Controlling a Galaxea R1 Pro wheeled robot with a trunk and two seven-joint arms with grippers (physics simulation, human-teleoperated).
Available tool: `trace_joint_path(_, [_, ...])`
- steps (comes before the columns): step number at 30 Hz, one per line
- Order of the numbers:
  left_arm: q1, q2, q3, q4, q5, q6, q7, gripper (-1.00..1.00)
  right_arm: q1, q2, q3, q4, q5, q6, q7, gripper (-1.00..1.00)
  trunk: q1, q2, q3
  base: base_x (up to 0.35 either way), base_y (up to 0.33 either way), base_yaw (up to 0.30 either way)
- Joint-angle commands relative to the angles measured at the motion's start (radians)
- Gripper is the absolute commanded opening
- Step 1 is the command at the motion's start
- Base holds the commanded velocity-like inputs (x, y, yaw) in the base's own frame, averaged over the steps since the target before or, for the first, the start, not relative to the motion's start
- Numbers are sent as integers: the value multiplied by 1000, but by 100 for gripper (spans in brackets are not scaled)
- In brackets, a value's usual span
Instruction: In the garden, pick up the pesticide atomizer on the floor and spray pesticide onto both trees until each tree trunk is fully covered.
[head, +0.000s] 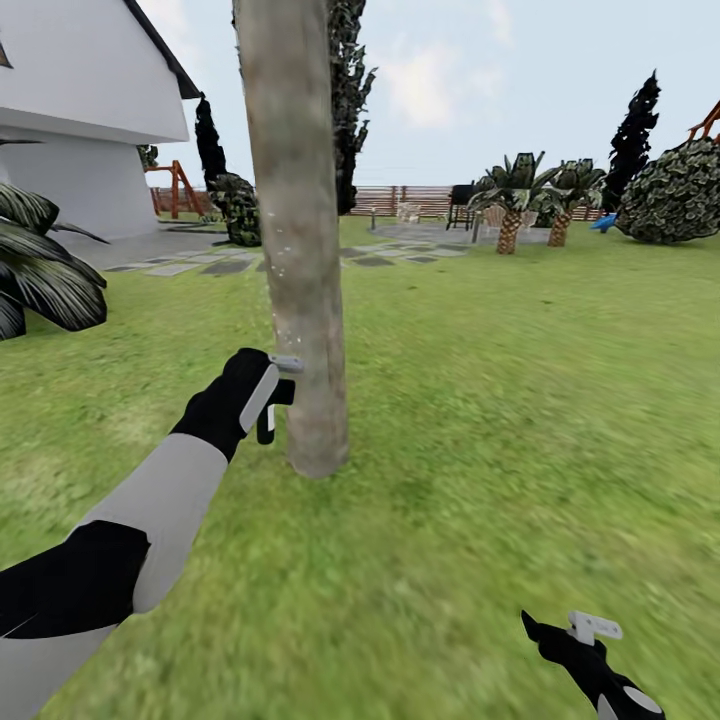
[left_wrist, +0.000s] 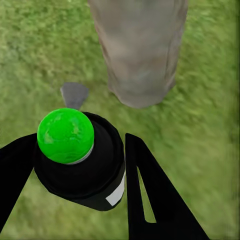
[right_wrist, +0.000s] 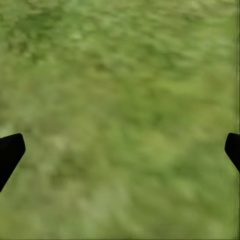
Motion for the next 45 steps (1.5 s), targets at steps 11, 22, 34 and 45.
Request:
trace_joint_path(11, [-44,-2,4,-49,-3,-3,4,-100,0,0,1,2,-1,0,0,100,0,0,-3,40,-40,47])
trace_joint_path(22, [-220,-4,3,-68,-3,10,8,-100,0,0,1,2,-1,0,0,100,0,0,-3,0,0,0])
trace_joint_path(34, [-344,-26,3,-64,-1,13,8,-100,0,0,2,2,0,0,0,100,0,0,-3,0,0,0])
trace_joint_path(45, [-445,-46,5,-56,10,14,6,-100,0,0,2,2,0,0,0,100,0,0,-3,0,0,0])
